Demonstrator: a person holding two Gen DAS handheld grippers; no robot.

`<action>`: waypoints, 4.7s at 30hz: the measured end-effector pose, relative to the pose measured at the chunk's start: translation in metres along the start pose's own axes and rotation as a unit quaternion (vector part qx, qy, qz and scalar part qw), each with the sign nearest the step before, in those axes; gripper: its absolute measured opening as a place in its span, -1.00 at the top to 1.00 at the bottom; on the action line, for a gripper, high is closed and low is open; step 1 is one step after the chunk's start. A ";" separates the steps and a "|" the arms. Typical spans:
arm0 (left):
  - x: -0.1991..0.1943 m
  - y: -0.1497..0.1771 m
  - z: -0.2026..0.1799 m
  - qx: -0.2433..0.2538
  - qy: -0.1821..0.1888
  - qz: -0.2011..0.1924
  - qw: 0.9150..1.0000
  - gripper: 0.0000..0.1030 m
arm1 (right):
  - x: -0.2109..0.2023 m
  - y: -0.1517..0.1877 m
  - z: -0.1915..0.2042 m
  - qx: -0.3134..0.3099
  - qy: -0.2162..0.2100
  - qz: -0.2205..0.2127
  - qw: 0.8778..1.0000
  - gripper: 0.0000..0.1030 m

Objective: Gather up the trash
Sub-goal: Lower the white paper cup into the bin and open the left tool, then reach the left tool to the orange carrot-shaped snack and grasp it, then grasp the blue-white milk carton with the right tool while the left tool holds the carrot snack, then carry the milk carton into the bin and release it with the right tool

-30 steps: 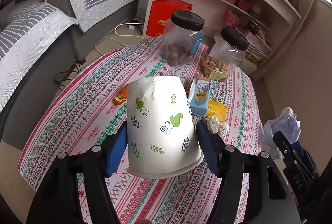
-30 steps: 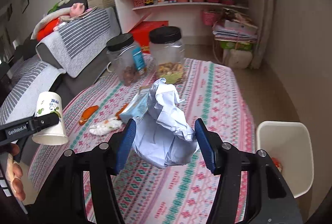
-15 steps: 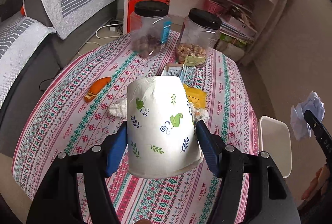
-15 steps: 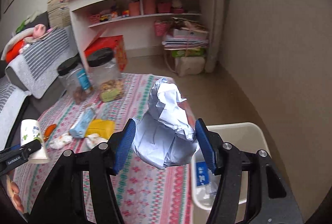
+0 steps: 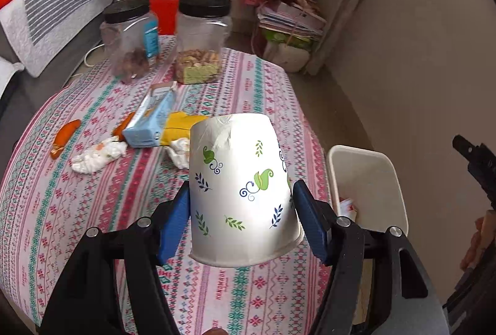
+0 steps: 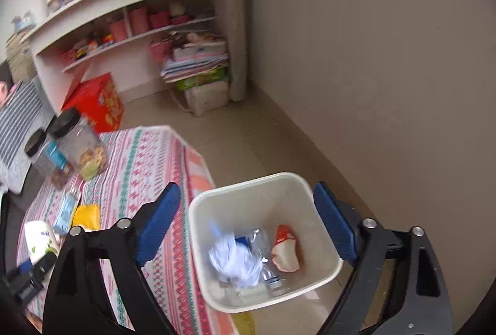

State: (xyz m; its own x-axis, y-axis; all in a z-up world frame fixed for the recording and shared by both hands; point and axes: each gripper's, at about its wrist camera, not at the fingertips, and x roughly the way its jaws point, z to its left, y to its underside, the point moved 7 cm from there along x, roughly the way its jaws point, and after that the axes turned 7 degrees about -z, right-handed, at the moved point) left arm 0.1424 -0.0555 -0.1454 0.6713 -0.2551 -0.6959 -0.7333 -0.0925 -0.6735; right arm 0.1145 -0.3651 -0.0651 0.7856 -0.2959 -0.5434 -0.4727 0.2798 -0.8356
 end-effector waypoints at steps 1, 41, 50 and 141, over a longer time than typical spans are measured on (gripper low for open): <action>0.003 0.002 -0.012 0.010 0.008 0.002 1.000 -0.26 | -0.002 -0.004 -0.008 0.011 0.004 -0.004 1.000 -0.73; 0.036 0.003 -0.019 0.101 -0.074 0.014 0.992 -0.53 | 0.000 0.012 0.064 -0.041 -0.048 0.029 0.998 -0.86; 0.031 -0.026 0.126 0.033 -0.188 0.014 0.982 -0.53 | 0.013 0.041 0.141 -0.094 -0.090 0.064 0.989 -0.86; -0.048 -0.045 0.104 -0.010 -0.047 -0.016 0.999 0.54 | 0.004 0.046 0.170 -0.033 -0.188 0.070 0.979 -0.06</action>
State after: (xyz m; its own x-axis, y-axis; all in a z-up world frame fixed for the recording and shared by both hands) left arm 0.1543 0.0612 -0.1073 0.7011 -0.1599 -0.6949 -0.7125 -0.1182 -0.6917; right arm 0.1642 -0.1979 -0.0921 0.7966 0.1027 -0.5957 -0.6016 0.2305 -0.7648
